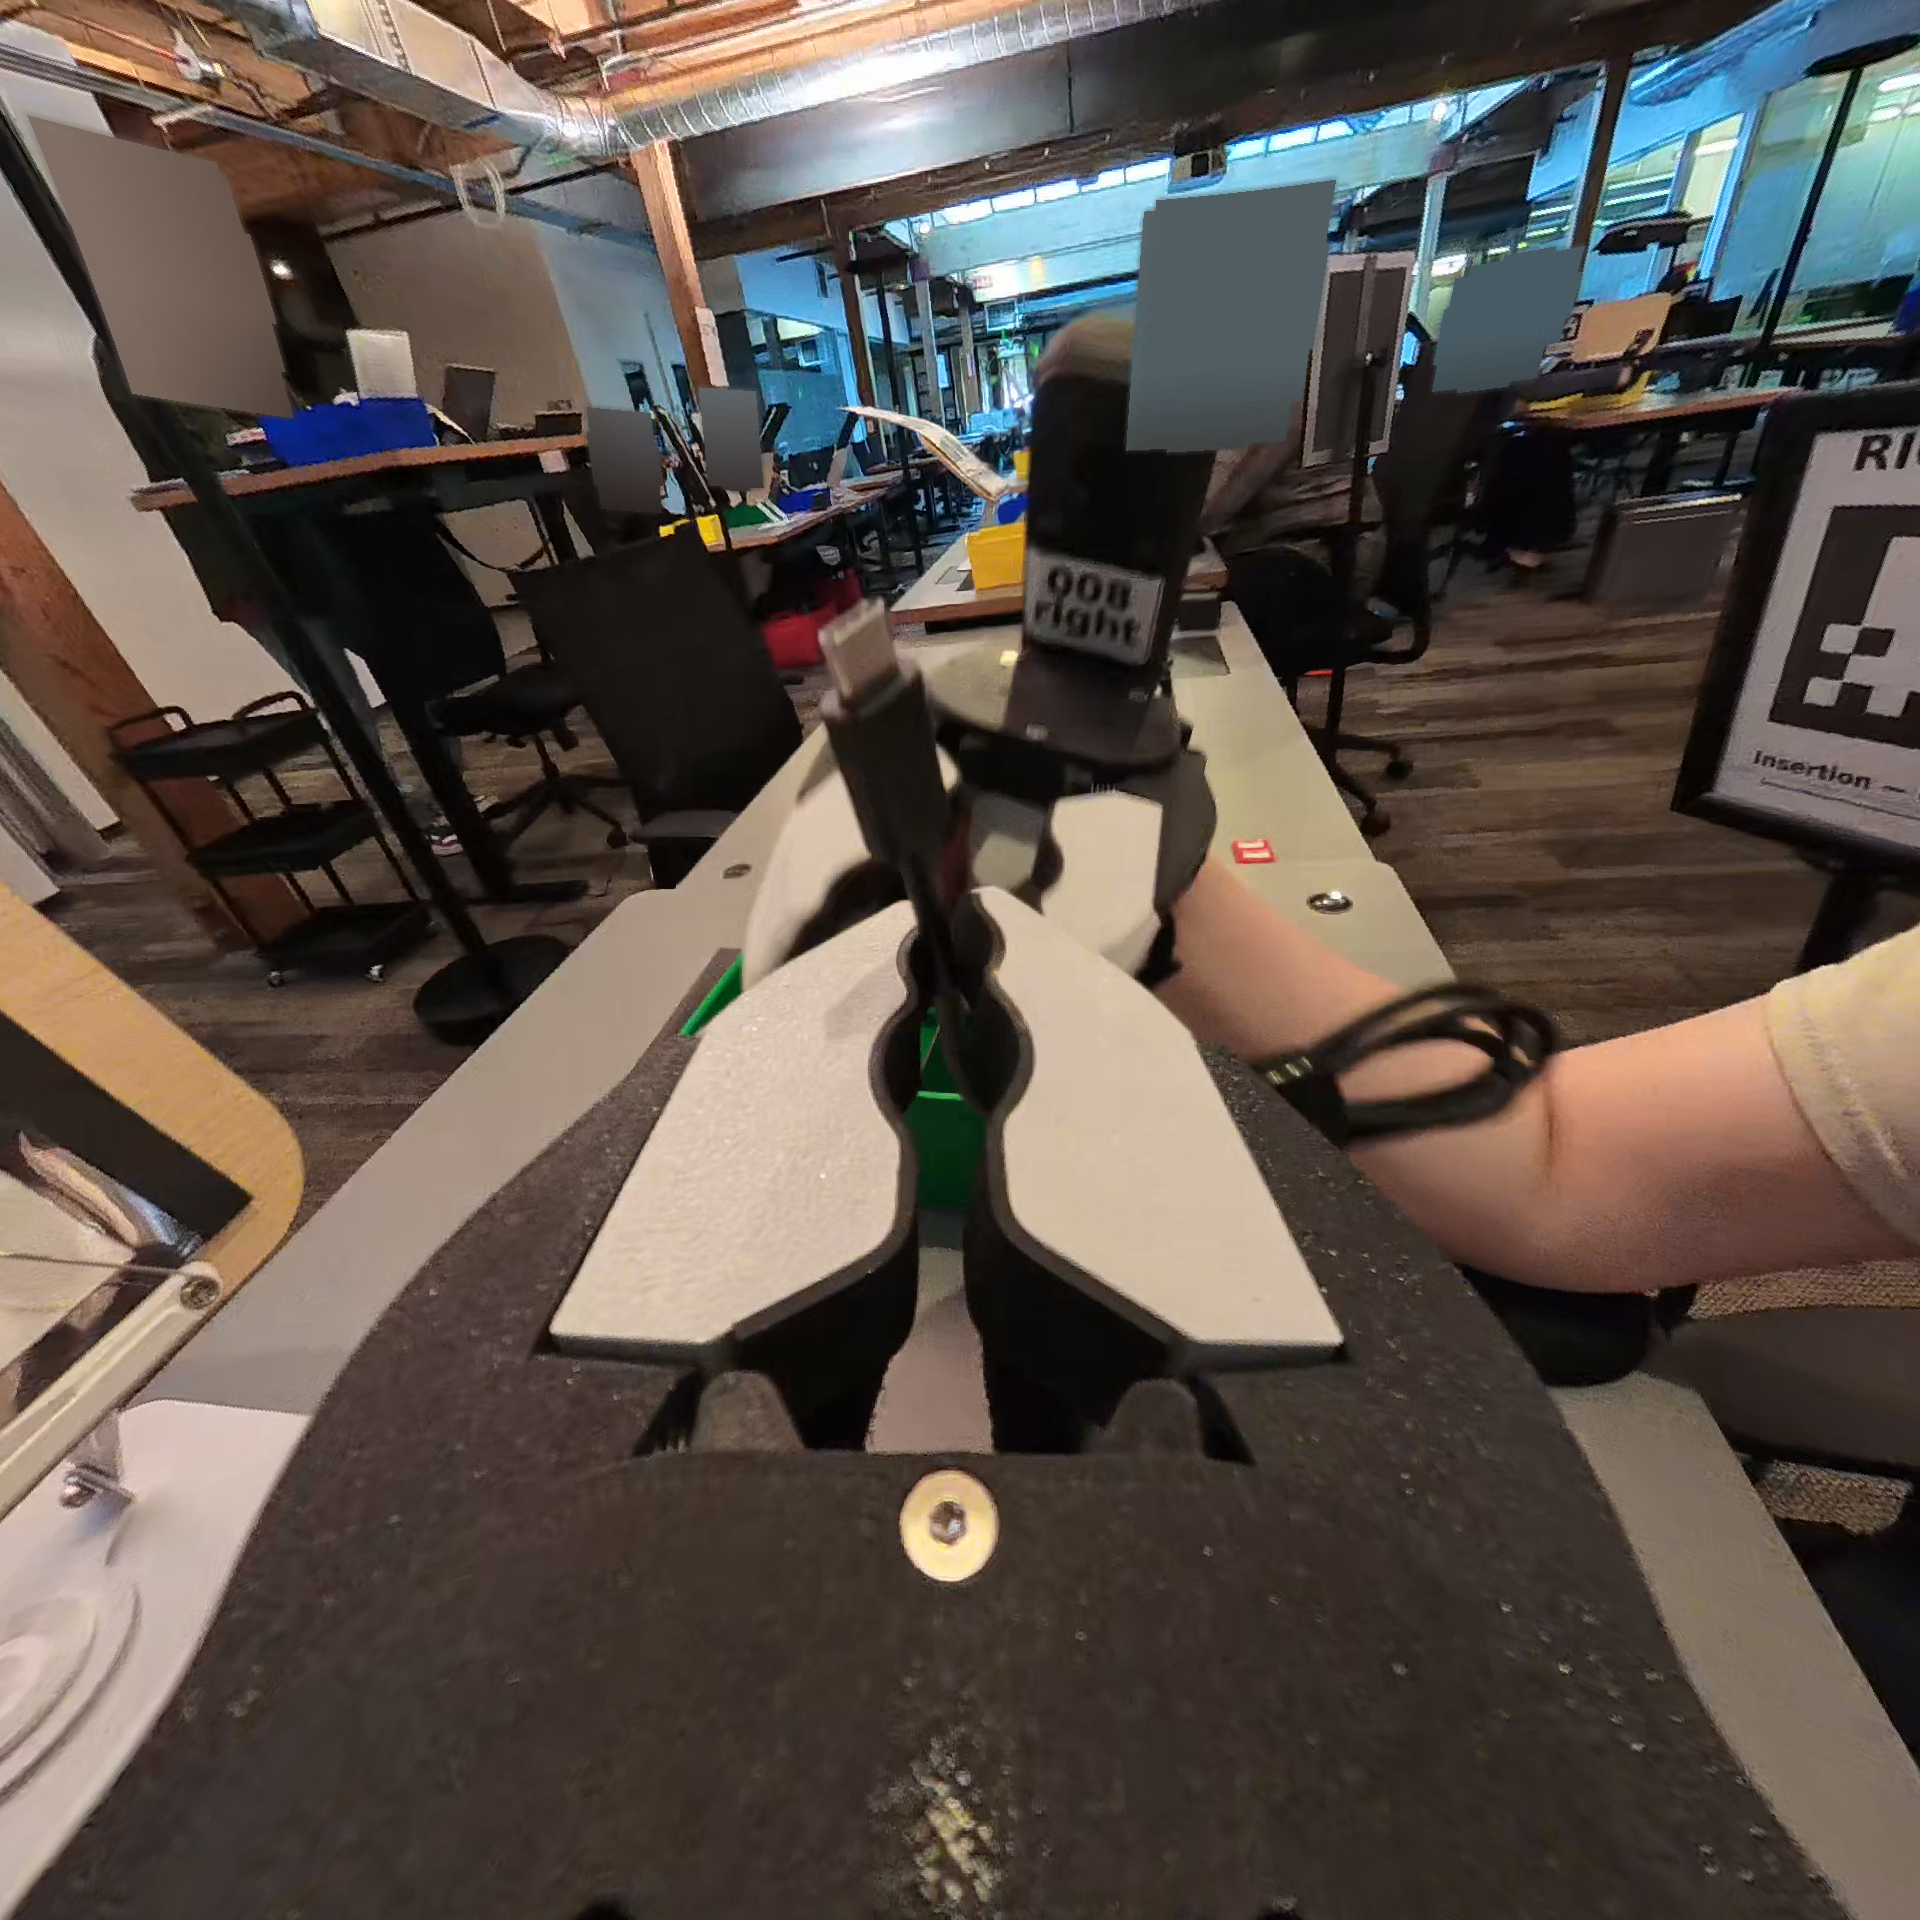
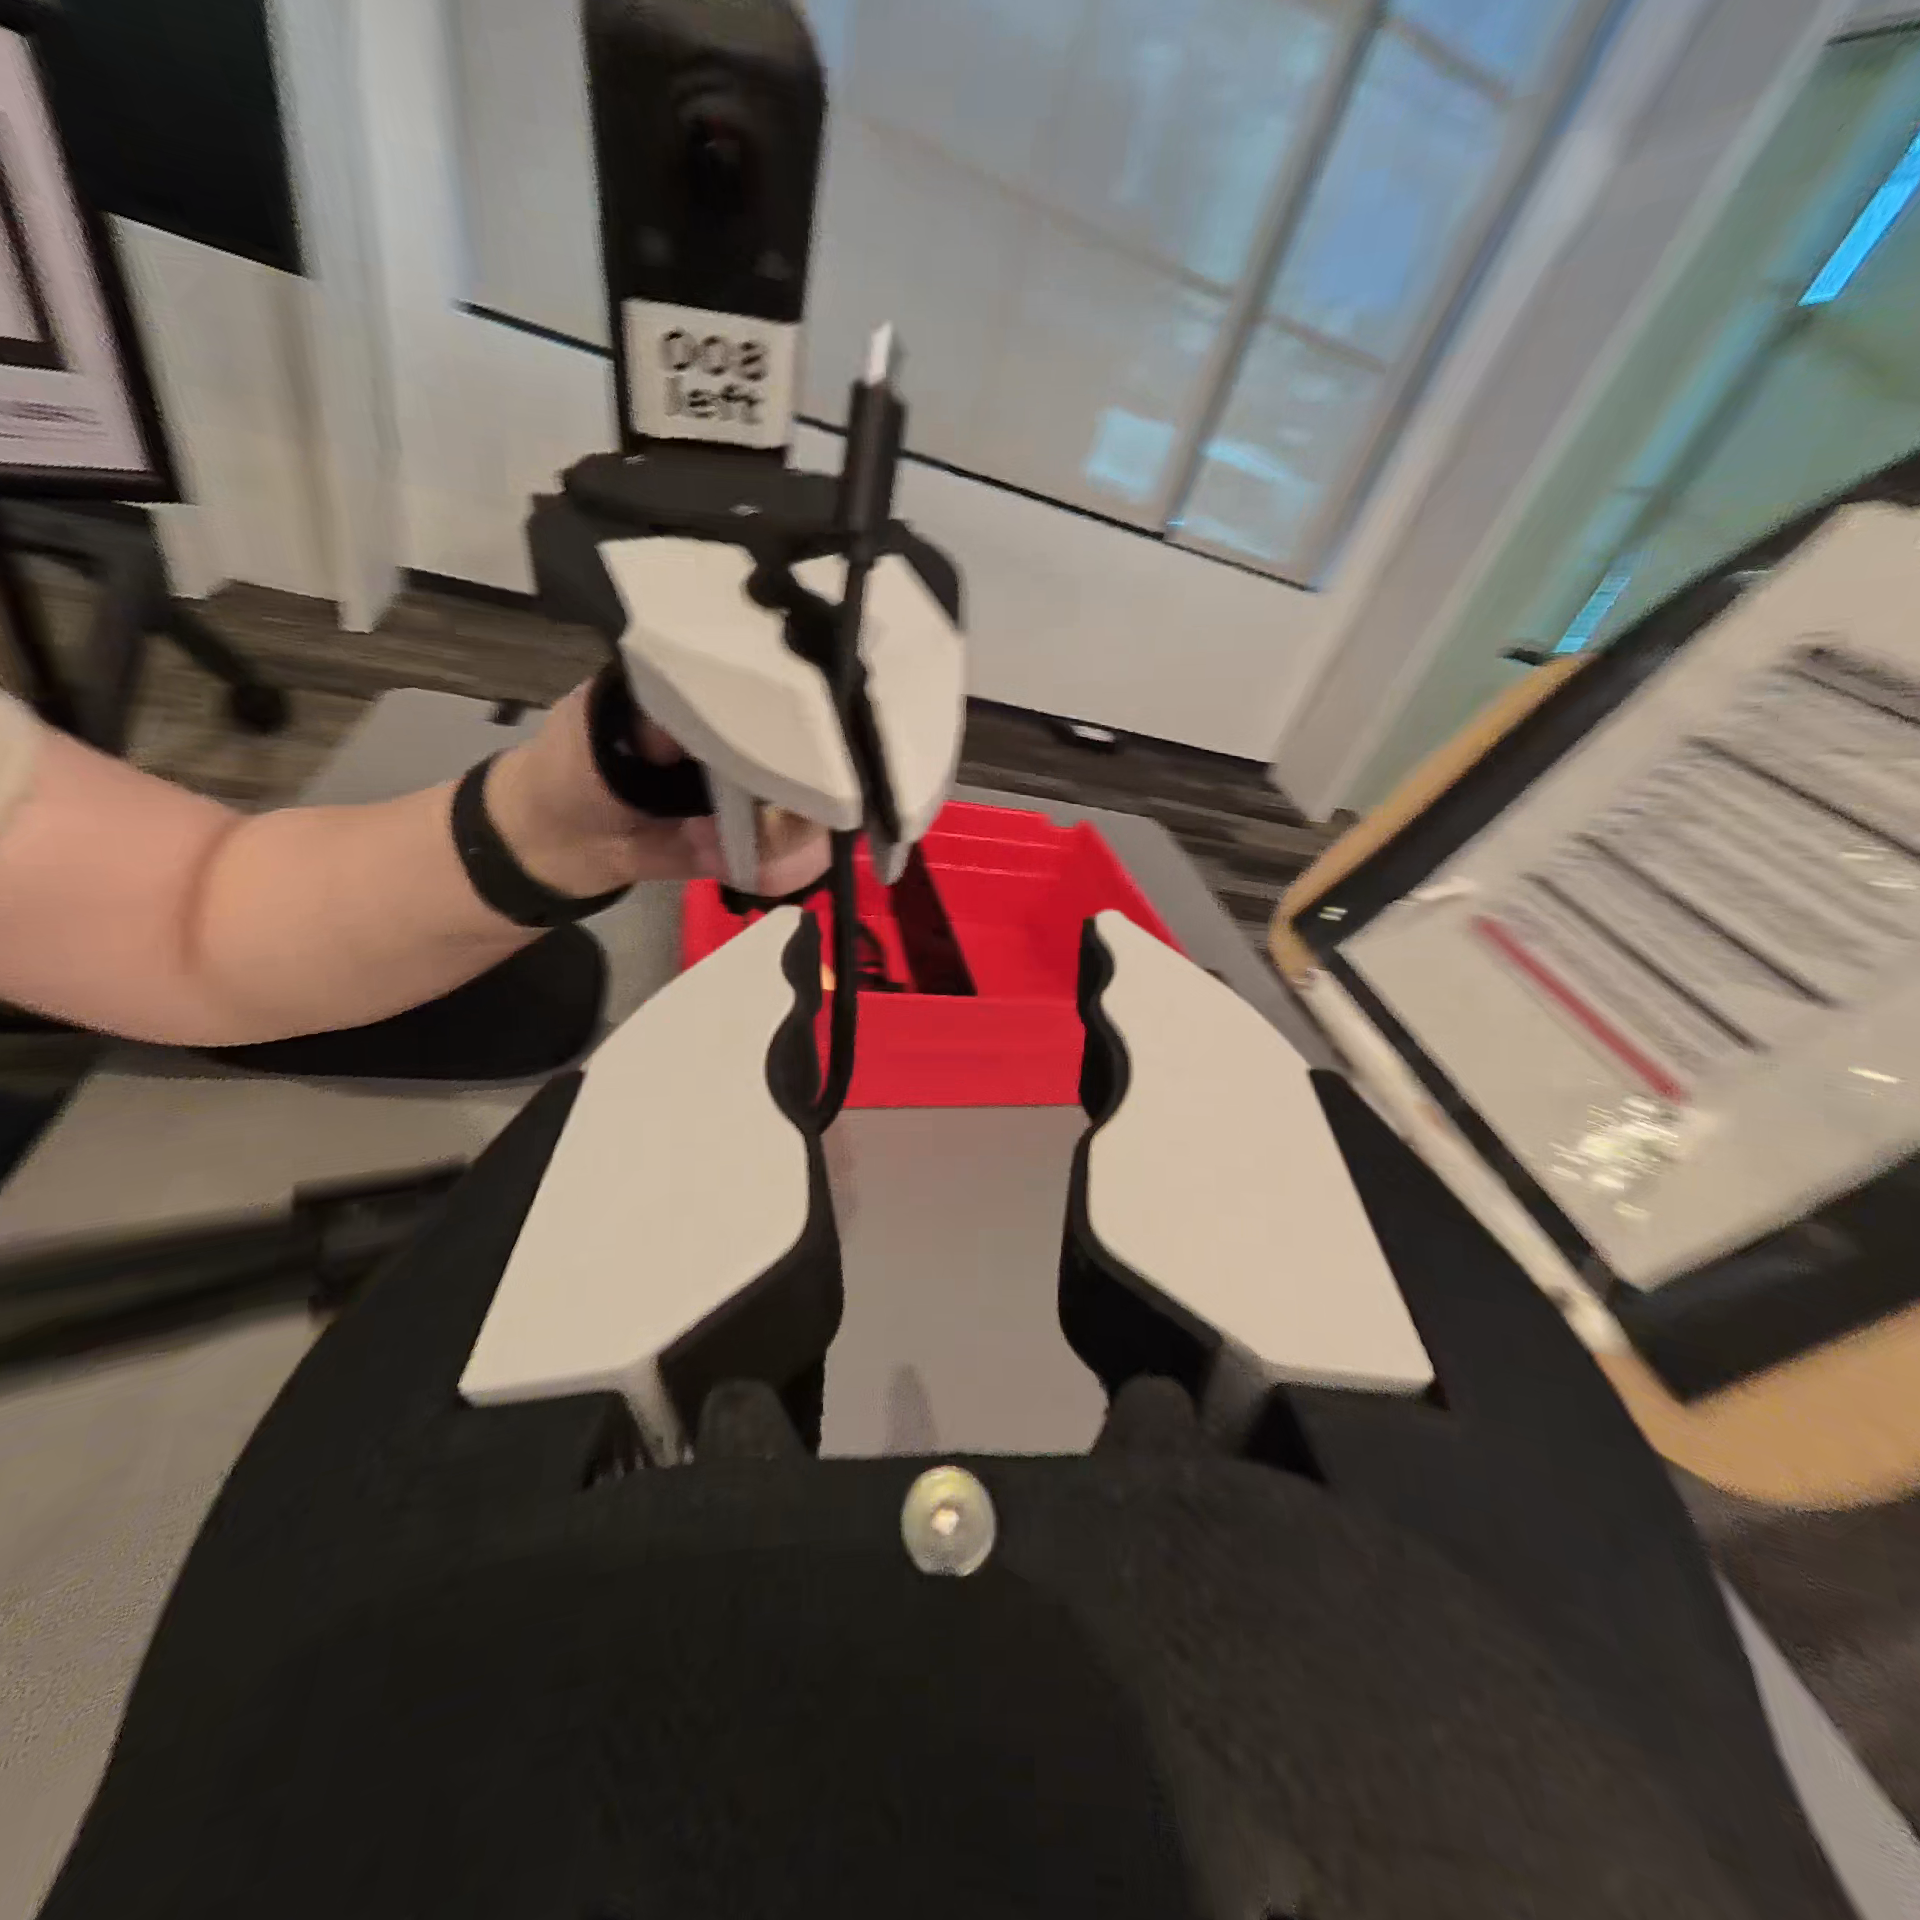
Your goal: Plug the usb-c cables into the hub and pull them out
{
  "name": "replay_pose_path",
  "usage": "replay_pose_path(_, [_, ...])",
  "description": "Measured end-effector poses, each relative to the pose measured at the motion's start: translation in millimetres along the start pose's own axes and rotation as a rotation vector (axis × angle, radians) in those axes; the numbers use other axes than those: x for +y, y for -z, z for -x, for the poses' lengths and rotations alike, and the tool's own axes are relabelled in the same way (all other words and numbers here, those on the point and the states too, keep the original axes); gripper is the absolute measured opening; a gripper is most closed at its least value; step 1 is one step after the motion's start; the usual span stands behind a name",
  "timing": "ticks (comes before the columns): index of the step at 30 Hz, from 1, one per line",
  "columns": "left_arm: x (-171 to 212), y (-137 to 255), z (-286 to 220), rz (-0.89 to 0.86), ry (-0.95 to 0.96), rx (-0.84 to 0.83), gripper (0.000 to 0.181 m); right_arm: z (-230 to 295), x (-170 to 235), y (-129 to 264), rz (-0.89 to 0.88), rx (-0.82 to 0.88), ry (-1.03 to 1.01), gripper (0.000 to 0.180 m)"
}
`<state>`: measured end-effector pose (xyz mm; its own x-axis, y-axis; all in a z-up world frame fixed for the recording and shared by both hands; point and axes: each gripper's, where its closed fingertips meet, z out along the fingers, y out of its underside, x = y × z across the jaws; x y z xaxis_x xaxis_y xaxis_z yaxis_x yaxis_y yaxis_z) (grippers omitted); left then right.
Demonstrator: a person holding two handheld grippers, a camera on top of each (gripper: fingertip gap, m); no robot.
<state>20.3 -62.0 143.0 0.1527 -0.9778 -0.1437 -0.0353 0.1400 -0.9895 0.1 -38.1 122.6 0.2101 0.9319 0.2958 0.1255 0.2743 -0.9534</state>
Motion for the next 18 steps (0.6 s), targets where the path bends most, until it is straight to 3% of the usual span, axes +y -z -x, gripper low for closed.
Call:
replay_pose_path(4, [-7.4,15.2,4.9,-0.013,0.013,0.001,0.003,33.8,15.6,-40.5,0.062,-0.166,0.008,0.045])
replay_pose_path(7, [-12.1,26.8,9.5,-0.015,-0.009,-0.013,0.003,31.2,22.5,-58.3,0.106,-0.109,0.044,0.023])
replay_pose_path(11, [-17.1,40.7,22.4,-0.057,0.066,-0.045,0.003,-0.1,10.6,-54.3,0.055,0.075,-0.040,0.000])
replay_pose_path(13, [-16.5,47.1,37.4,-0.092,0.174,-0.089,0.004,-16.7,5.0,-48.5,0.056,0.198,-0.092,0.000])
replay_pose_path(18, [-24.0,65.5,55.6,-0.209,0.430,-0.061,0.036,-55.4,-11.0,-12.1,0.170,0.670,0.208,0.001])
